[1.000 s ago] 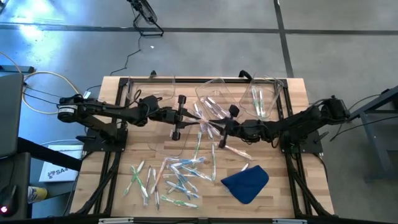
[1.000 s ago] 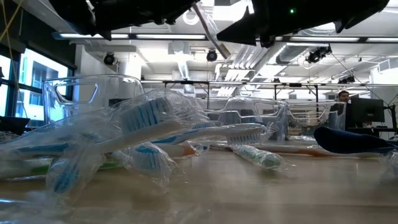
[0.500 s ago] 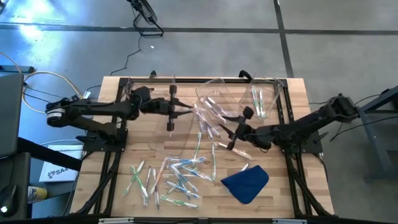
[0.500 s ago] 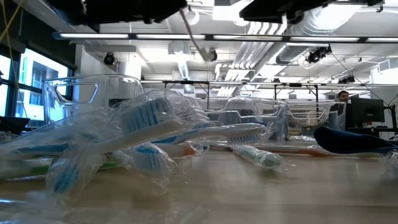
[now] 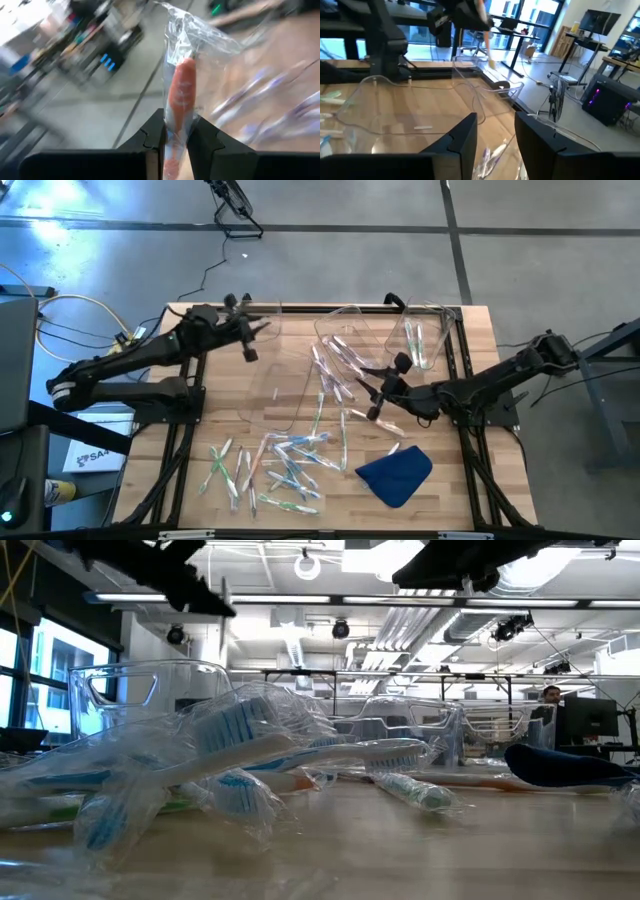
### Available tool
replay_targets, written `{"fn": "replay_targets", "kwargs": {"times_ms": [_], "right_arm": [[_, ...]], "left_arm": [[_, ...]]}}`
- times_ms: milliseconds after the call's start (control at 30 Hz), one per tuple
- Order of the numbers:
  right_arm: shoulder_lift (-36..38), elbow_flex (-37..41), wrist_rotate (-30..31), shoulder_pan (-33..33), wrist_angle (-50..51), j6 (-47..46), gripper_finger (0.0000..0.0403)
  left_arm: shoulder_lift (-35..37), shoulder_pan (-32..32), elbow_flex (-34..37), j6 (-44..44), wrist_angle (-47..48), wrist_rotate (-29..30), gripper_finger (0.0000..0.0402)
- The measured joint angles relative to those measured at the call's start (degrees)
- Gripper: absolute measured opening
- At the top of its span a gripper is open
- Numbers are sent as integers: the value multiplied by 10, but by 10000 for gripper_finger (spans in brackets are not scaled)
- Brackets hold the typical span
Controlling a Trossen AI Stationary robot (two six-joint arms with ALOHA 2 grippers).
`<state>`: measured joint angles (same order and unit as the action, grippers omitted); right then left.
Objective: Pick & Place Toothbrushes
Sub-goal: Put the orange toothbrush into the top left transparent bin
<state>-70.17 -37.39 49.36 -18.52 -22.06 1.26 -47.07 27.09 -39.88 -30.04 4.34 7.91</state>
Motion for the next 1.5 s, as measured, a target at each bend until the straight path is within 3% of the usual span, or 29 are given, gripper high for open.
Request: {"fn": "replay_targets", "kwargs": {"times_ms": [133, 233, 600, 800, 1133, 1500], "right_arm": [[-1, 0, 0, 10, 10, -2, 123], [-2, 0, -2, 16, 10, -2, 123], [-3, 0, -50, 40, 30, -47, 123], [-3, 0, -49, 40, 47, -61, 123], [-3, 0, -48, 40, 47, -61, 123], [-3, 0, -48, 40, 47, -61, 123]], "left_arm": [[15, 22, 0, 1, 74, 87, 47], [11, 48, 0, 10, 127, 106, 47], [-58, 151, 0, 41, 164, 105, 47], [-120, 209, 0, 39, 160, 27, 47], [-191, 237, 0, 65, 156, 20, 49], [-195, 235, 0, 63, 123, 21, 180]]}}
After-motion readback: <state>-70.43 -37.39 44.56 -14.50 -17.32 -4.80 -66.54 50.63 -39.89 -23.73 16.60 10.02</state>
